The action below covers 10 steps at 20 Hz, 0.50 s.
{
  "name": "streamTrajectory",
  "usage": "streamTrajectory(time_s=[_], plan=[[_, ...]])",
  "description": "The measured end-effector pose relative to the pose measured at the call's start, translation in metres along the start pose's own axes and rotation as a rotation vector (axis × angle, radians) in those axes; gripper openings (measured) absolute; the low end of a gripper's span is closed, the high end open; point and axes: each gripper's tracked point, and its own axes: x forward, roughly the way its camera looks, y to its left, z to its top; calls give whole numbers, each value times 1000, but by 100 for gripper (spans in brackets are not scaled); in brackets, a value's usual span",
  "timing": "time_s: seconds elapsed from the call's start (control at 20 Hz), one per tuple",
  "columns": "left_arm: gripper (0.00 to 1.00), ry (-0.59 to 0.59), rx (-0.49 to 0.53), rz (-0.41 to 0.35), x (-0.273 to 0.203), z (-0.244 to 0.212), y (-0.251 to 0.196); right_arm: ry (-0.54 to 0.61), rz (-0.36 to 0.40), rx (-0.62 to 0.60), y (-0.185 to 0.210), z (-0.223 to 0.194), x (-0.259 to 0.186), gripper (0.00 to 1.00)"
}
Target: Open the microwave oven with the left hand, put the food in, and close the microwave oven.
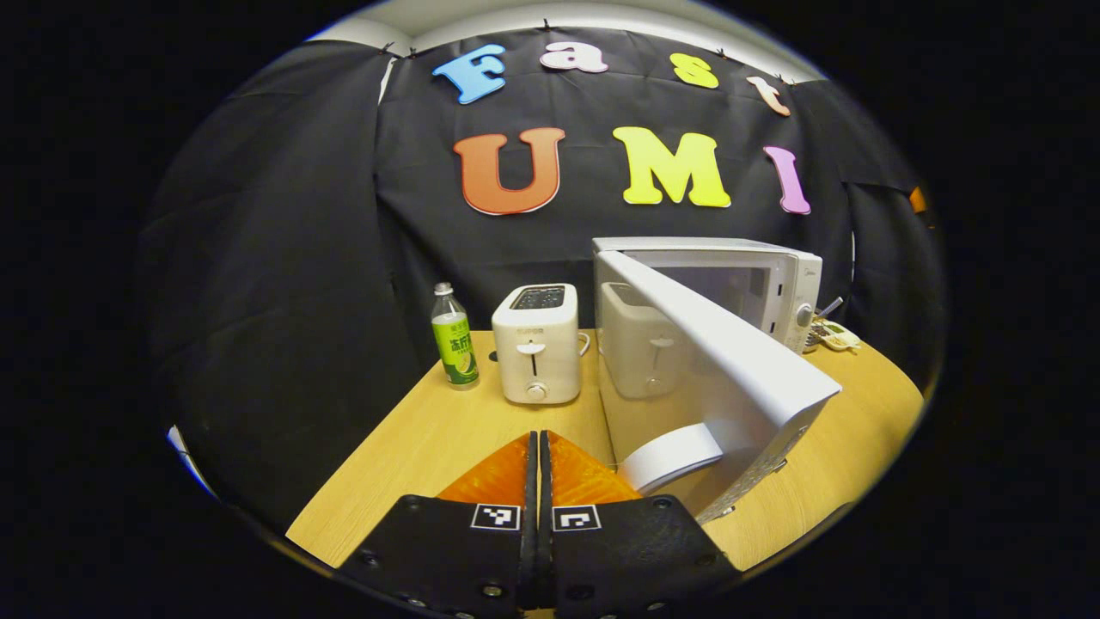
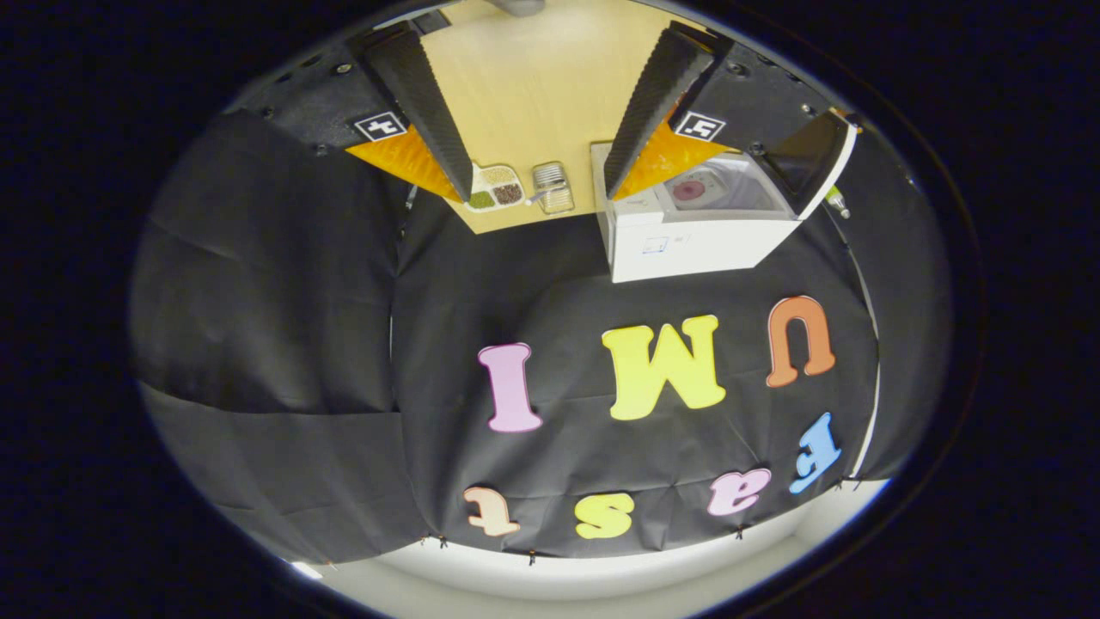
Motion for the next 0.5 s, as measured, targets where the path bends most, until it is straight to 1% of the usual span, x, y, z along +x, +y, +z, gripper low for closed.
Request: streamTrajectory(time_s=[0.2,0.3,0.5], plan=[[0,-19,23,-84,2,8,-50,12,3,4,-3,-2,2,98],[0,-33,35,-139,4,15,-81,8,-7,6,-8,-1,1,98],[0,-61,91,-236,14,25,-138,23,-7,16,-15,-4,4,98]])
